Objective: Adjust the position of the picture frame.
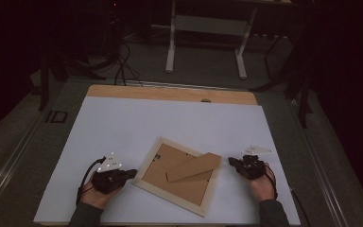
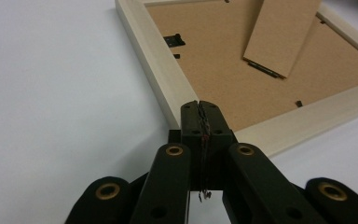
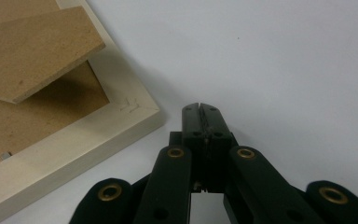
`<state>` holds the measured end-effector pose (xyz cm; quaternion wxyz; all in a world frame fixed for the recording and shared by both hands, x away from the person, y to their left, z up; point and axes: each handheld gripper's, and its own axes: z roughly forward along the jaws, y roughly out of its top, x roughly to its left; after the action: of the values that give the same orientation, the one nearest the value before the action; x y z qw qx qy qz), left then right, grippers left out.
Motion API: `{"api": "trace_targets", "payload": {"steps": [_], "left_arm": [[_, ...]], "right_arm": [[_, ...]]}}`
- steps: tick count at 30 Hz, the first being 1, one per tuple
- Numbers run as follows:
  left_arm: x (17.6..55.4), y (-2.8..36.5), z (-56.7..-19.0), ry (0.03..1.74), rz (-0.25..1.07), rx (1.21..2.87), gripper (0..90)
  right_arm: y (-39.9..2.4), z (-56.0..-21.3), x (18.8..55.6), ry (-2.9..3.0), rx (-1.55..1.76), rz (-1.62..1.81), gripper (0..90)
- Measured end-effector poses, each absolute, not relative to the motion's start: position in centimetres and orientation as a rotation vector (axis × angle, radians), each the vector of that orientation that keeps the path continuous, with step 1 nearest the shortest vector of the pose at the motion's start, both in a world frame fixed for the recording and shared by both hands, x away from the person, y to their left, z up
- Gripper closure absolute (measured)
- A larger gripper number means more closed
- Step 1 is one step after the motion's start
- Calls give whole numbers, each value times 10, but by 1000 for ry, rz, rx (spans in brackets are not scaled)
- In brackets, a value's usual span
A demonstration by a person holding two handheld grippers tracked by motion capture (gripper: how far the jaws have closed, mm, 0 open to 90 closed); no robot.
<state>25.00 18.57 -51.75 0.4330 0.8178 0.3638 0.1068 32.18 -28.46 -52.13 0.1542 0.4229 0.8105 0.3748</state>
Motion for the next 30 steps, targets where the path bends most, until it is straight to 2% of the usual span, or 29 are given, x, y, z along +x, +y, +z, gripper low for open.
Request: {"api": "trace_targets", "payload": {"steps": [30], "left_arm": [[229, 170, -528, 825, 234, 2152, 900]], "right_arm": [[-283, -524, 324, 2345, 1212, 1116, 897]]}}
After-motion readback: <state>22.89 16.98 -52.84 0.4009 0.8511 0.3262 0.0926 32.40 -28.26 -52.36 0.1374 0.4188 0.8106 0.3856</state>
